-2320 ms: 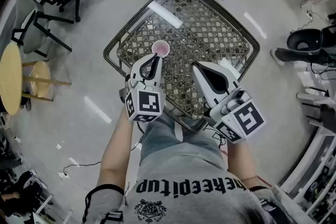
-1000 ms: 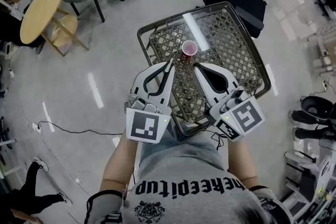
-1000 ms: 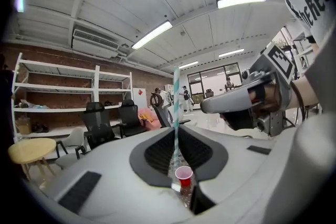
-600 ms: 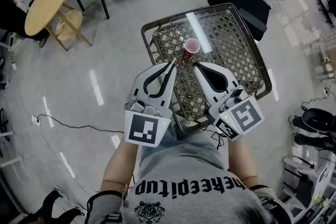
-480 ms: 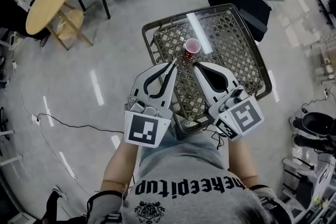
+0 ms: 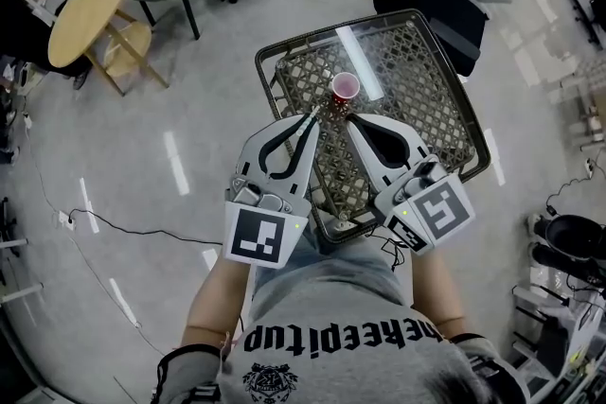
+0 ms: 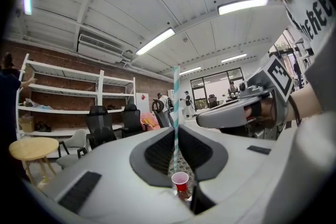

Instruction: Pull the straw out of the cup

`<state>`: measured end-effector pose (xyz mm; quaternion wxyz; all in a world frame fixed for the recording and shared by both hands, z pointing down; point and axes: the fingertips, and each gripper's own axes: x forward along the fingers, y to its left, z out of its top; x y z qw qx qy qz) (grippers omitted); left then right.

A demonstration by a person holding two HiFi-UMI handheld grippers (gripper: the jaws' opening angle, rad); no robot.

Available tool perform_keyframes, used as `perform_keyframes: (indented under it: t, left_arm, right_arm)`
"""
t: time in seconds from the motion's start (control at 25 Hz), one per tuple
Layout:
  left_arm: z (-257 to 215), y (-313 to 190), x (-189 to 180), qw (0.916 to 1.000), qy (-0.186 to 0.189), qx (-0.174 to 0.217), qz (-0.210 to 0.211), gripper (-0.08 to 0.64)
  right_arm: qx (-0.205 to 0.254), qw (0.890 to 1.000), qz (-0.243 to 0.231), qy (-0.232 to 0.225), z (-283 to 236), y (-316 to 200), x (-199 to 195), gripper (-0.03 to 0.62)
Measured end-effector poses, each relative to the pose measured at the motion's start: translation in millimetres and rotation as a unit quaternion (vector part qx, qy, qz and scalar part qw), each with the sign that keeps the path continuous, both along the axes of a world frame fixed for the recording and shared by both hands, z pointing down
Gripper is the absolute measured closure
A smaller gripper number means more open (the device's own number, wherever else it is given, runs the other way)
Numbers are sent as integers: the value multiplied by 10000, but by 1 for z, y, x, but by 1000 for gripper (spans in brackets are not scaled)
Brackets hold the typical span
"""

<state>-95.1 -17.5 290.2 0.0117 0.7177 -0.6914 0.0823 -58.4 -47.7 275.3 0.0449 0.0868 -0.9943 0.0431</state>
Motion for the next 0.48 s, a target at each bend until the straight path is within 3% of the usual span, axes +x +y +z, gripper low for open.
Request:
perform_keyframes:
  t: [0.48]
  left_arm:
    - [-3,-3,-3,10000,47,-14,-9,494]
  right_arm:
    - [-1,10000,-6,-14,-3,-4,-2,583]
